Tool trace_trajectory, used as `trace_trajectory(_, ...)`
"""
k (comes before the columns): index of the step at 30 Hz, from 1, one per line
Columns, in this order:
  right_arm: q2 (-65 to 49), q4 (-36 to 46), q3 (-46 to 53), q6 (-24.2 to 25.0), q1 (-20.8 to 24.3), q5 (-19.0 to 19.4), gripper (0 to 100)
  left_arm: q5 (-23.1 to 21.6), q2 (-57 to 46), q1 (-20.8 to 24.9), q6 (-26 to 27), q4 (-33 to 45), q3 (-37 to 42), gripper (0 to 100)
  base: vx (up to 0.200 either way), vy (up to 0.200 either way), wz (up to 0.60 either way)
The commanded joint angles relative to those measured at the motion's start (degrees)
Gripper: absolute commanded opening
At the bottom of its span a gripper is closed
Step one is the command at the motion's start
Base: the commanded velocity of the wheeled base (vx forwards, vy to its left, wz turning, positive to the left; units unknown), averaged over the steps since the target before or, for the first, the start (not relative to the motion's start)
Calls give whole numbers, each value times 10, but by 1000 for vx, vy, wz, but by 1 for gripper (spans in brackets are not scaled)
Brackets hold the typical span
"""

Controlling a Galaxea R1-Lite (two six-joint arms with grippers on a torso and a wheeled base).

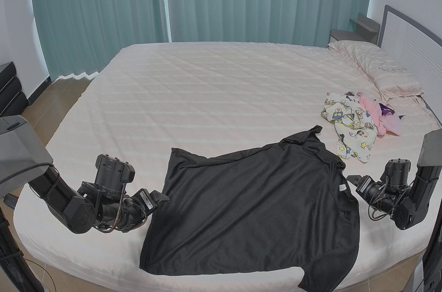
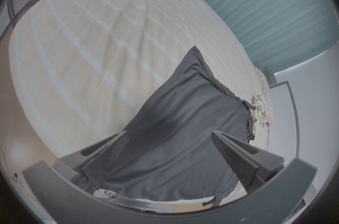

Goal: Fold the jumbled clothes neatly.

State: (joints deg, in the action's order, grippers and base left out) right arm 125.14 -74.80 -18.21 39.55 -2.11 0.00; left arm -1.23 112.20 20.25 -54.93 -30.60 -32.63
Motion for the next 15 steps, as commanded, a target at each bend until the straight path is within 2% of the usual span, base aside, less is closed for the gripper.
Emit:
trace_trajectory(1, 0, 0, 0, 0, 1, 0, 100, -5, 1, 0, -1, 0, -1, 100, 0, 0, 0)
trace_trajectory(7, 0, 0, 0, 0, 4, -1, 100, -11, 2, 0, -1, 0, -1, 100, 0, 0, 0)
trace_trajectory(15, -1, 0, 0, 0, 4, -1, 100, -11, 5, 1, -1, 0, -1, 100, 0, -200, 0)
